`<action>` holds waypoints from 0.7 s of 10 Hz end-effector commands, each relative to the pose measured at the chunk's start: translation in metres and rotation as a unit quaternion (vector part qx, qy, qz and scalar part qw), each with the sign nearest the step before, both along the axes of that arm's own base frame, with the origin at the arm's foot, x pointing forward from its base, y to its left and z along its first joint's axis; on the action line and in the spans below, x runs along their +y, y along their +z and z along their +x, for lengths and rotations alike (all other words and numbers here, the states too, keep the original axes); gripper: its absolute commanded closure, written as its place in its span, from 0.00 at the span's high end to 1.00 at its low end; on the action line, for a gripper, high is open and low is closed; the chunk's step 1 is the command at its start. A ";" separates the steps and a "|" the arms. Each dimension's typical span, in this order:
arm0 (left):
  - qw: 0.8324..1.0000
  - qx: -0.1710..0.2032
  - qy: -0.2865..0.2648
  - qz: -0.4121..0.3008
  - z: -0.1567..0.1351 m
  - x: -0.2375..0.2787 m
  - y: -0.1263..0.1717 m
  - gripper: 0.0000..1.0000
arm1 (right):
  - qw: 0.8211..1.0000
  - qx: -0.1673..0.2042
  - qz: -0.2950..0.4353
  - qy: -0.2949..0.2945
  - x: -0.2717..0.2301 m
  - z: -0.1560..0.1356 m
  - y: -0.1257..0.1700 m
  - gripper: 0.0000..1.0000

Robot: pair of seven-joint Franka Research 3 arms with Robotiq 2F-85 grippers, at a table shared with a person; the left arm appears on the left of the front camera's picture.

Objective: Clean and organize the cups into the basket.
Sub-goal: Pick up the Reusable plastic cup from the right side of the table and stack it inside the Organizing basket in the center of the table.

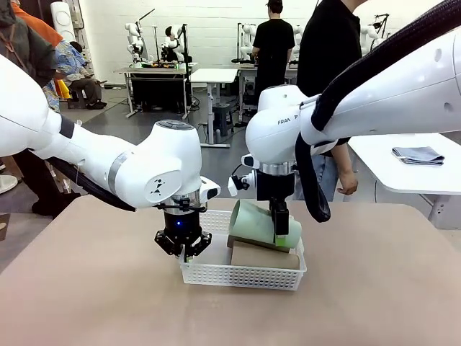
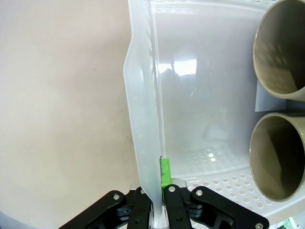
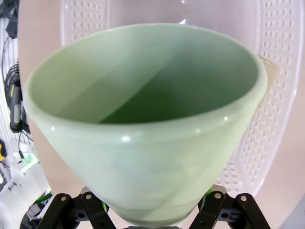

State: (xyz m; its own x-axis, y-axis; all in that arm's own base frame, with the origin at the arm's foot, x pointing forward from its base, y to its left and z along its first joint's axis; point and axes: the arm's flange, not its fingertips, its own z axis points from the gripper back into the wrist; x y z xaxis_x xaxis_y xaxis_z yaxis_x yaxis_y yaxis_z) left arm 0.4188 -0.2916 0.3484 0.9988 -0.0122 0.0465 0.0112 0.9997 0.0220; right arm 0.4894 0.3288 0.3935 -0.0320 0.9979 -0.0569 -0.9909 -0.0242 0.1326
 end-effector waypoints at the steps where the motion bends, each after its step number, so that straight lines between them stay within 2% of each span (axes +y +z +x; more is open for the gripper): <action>1: 1.000 0.001 0.000 0.002 -0.002 -0.001 -0.002 0.00 | 1.000 -0.022 -0.011 -0.018 -0.007 -0.002 -0.008 0.81; 7: 1.000 0.001 0.000 0.002 -0.002 -0.001 -0.002 0.00 | 1.000 -0.005 0.007 -0.023 -0.020 0.004 -0.017 0.81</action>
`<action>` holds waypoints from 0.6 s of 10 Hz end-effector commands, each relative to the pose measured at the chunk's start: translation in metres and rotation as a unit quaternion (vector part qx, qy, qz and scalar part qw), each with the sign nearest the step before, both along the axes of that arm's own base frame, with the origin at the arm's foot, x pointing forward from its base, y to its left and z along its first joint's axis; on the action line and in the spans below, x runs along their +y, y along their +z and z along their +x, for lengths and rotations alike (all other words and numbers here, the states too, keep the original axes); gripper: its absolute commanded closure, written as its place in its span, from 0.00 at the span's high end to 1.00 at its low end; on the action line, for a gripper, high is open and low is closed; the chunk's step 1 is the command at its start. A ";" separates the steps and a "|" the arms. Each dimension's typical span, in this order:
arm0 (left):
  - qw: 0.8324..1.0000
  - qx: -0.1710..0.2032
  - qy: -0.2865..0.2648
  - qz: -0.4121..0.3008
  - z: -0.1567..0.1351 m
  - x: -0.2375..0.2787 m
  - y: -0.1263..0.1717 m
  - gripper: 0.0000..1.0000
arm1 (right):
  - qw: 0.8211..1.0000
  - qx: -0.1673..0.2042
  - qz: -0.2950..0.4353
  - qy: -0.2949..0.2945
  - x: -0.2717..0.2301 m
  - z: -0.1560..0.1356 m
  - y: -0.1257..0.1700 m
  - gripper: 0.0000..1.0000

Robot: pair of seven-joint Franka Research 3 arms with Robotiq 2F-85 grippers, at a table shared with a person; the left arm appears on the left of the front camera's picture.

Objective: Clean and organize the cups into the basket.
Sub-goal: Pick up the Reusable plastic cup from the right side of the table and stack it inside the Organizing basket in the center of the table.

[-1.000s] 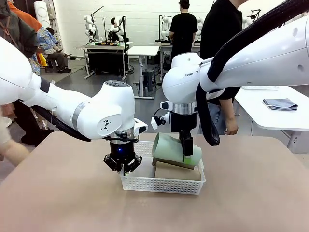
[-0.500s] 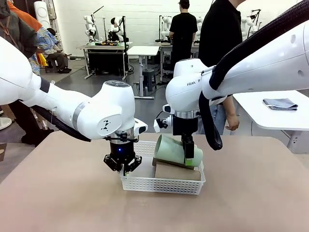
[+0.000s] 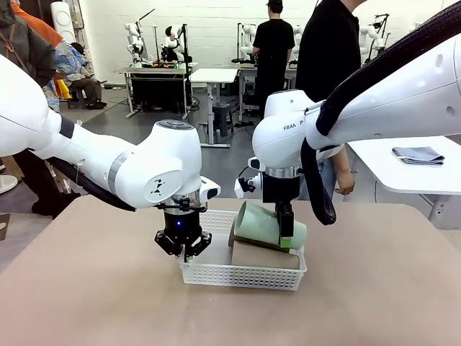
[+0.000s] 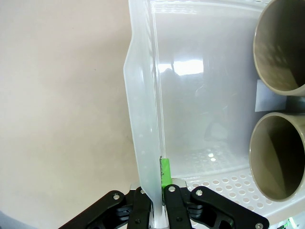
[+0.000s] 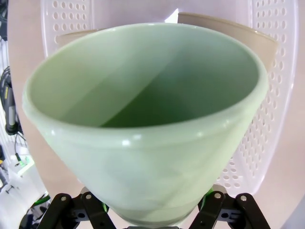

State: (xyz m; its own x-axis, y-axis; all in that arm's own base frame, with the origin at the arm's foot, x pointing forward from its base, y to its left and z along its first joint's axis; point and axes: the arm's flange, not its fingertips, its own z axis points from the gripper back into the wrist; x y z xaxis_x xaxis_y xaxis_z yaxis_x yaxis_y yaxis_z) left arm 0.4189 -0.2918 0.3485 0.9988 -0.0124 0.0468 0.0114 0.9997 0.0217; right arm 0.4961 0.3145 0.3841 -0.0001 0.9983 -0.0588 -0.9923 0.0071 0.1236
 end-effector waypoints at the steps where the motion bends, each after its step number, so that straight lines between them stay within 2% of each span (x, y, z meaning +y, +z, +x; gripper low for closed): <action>1: 1.000 0.001 0.000 0.002 -0.002 0.000 -0.002 0.00 | 1.000 0.002 0.008 -0.007 -0.005 -0.003 -0.007 0.96; 2: 1.000 0.001 0.000 0.002 -0.002 0.000 -0.002 0.00 | 1.000 0.000 0.008 -0.006 -0.005 -0.004 -0.006 1.00; 6: 1.000 0.001 0.000 0.002 -0.002 0.000 -0.002 0.00 | 1.000 -0.001 0.017 -0.008 -0.008 -0.004 -0.002 1.00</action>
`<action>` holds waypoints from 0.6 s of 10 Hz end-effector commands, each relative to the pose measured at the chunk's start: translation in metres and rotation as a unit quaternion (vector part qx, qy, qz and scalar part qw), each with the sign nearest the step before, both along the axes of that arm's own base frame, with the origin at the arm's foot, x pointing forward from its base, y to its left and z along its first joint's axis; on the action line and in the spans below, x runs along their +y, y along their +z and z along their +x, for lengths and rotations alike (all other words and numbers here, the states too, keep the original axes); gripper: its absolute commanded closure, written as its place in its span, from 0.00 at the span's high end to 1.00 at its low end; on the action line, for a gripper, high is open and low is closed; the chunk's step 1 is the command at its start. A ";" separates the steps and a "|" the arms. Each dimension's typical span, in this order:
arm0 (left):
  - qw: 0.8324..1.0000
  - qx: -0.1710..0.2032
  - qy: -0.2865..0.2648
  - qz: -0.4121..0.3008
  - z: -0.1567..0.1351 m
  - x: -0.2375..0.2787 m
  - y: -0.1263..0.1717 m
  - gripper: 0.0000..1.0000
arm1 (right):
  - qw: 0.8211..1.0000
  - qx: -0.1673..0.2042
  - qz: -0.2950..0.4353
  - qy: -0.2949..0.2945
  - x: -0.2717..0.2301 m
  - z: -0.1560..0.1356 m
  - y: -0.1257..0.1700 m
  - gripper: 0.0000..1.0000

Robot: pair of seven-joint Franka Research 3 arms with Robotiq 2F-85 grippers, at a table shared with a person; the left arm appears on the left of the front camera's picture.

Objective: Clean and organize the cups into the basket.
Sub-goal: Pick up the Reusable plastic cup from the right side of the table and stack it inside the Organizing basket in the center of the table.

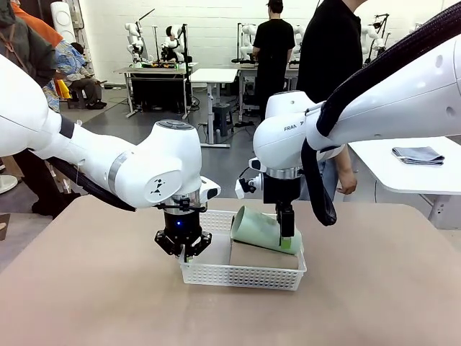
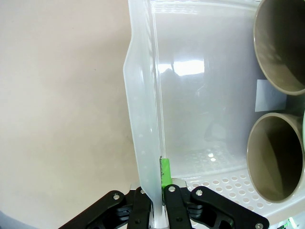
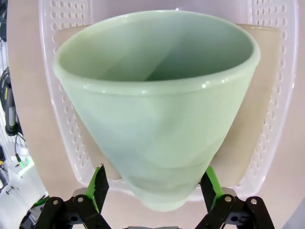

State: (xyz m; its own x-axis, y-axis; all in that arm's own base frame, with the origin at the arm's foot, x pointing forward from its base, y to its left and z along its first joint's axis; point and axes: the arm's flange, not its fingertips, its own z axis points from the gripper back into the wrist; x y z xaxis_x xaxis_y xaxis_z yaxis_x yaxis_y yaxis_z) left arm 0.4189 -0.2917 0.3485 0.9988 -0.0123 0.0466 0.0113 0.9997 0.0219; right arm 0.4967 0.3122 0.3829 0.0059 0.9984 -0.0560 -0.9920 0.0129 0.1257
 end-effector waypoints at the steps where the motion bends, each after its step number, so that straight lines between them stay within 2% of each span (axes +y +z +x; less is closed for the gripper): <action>1: 1.000 0.001 0.000 0.002 -0.002 -0.001 -0.002 0.00 | 0.999 -0.016 0.031 -0.006 -0.011 -0.008 0.012 1.00; 3: 1.000 0.001 0.000 0.002 -0.002 -0.001 -0.002 0.00 | 0.992 -0.070 0.105 -0.025 -0.051 -0.023 0.061 1.00; 4: 1.000 0.001 0.000 0.002 -0.002 -0.001 -0.002 0.00 | 0.981 -0.096 0.161 -0.040 -0.085 -0.035 0.085 1.00; 5: 1.000 0.001 0.000 0.002 -0.002 -0.001 -0.002 0.00 | 0.968 -0.119 0.209 -0.077 -0.129 -0.047 0.104 1.00; 6: 1.000 0.001 0.000 0.002 -0.002 -0.001 -0.002 0.00 | 0.954 -0.124 0.252 -0.104 -0.166 -0.053 0.109 1.00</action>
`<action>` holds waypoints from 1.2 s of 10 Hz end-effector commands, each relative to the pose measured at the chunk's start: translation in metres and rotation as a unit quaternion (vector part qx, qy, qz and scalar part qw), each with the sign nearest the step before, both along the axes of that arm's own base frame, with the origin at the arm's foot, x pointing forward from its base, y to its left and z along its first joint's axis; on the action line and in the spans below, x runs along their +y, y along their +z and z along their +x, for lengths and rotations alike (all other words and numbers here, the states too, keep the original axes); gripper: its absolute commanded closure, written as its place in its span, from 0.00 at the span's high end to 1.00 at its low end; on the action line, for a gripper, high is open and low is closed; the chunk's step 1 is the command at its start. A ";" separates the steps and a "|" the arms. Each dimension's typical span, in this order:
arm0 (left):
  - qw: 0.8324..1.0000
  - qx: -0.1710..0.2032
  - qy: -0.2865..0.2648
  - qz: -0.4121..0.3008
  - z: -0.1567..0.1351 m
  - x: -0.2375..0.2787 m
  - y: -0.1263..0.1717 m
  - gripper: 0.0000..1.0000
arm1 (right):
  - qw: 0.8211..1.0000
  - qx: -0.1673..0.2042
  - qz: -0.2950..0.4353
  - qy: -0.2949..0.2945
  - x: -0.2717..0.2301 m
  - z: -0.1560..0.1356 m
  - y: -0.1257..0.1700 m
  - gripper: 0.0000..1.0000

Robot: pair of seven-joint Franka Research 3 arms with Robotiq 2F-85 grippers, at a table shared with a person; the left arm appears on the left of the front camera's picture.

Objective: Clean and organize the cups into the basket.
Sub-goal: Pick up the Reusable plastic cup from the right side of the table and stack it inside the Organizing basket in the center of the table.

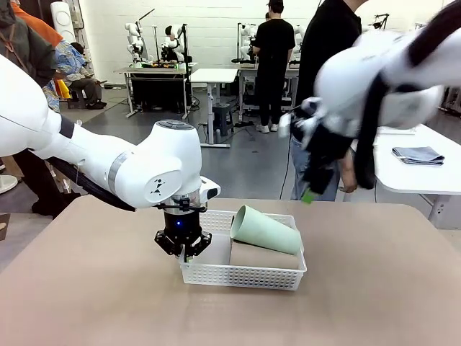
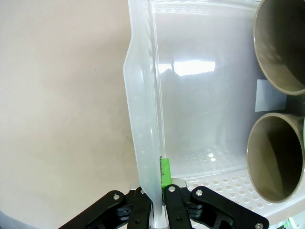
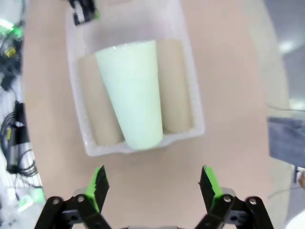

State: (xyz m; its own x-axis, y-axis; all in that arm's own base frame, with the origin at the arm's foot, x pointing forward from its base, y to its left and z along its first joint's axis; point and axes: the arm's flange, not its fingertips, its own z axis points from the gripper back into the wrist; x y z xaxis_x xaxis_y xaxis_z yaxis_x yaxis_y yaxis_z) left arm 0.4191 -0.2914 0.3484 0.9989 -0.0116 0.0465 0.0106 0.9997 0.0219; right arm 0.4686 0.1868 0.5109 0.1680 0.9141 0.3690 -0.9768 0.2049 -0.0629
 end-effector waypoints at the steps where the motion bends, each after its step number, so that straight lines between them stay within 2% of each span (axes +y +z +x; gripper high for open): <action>1: 1.000 0.001 0.000 0.002 -0.002 -0.001 -0.002 0.00 | 0.996 -0.009 0.090 -0.020 -0.073 -0.026 -0.024 1.00; 4: 1.000 0.001 0.000 0.002 -0.002 -0.001 -0.002 0.00 | 0.980 0.037 0.164 -0.108 -0.150 -0.011 -0.070 1.00; 6: 1.000 0.001 0.000 0.002 -0.002 -0.001 -0.002 0.00 | 0.973 0.029 0.199 -0.113 -0.176 -0.005 -0.093 1.00; 7: 1.000 0.001 0.000 0.002 -0.002 -0.001 -0.002 0.00 | 0.971 0.020 0.215 -0.105 -0.181 -0.003 -0.097 1.00; 8: 1.000 0.001 0.000 0.002 -0.002 -0.001 -0.002 0.00 | 0.976 0.048 0.172 -0.122 -0.179 -0.014 -0.088 1.00; 12: 1.000 0.001 0.000 0.002 -0.002 -0.001 -0.002 0.00 | 0.976 0.048 0.172 -0.122 -0.179 -0.014 -0.088 1.00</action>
State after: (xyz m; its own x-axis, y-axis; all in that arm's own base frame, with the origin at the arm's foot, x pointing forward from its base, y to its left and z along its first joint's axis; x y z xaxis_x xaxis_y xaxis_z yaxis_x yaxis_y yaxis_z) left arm 0.4189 -0.2916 0.3483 0.9989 -0.0121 0.0463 0.0111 0.9997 0.0220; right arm 0.4575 0.0097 0.4211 0.3944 0.6602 0.6392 -0.9008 0.4152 0.1270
